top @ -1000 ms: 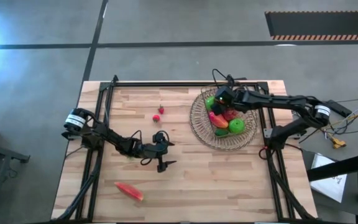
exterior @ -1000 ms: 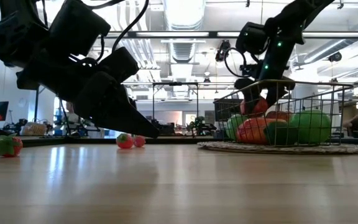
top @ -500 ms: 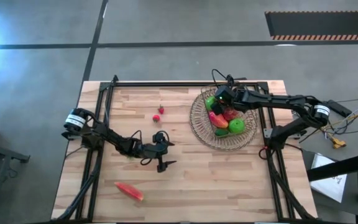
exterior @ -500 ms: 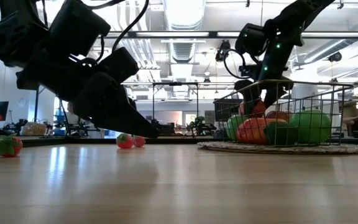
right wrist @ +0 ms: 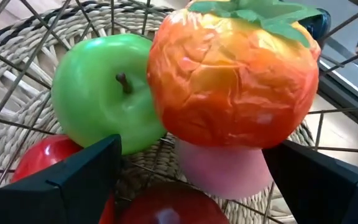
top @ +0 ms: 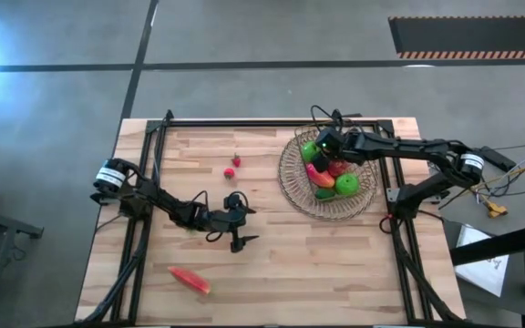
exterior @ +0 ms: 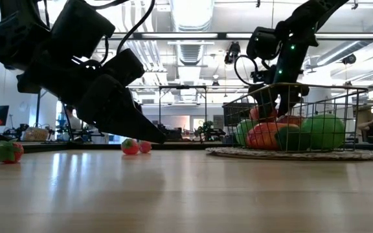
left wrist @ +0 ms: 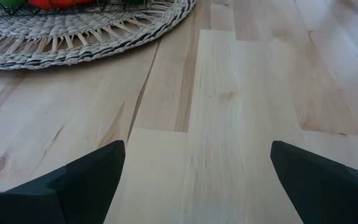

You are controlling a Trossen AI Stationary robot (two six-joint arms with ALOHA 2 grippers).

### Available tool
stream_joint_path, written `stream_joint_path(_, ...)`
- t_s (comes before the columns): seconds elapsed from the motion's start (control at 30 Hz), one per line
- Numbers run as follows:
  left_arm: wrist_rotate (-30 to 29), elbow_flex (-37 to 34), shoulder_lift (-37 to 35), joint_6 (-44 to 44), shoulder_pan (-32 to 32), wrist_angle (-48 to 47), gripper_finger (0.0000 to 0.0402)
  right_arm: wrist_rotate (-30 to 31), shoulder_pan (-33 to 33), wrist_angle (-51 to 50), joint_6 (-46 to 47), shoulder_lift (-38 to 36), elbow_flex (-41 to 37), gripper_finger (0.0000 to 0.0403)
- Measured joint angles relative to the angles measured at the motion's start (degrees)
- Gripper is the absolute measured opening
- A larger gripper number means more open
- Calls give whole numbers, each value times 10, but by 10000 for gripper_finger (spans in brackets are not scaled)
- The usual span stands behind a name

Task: Build produce basket
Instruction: Put the persimmon into the gold wire basket

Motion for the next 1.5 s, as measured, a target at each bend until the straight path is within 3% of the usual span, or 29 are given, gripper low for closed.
stream_joint_path(0.7,0,0,0,0,0,-2,386,12,0,-134,49,-91,0,380)
stream_joint_path(1.0,0,0,0,0,0,0,386,17,7,-50,27,-143,-3,380)
stream_joint_path(1.23,0,0,0,0,0,0,386,18,6,67,8,-95,-17,380)
stream_joint_path(1.4,0,0,0,0,0,0,386,90,6,83,3,-36,-12,380)
stream_joint_path(1.5,0,0,0,0,0,-1,386,93,6,86,-12,-13,-11,380)
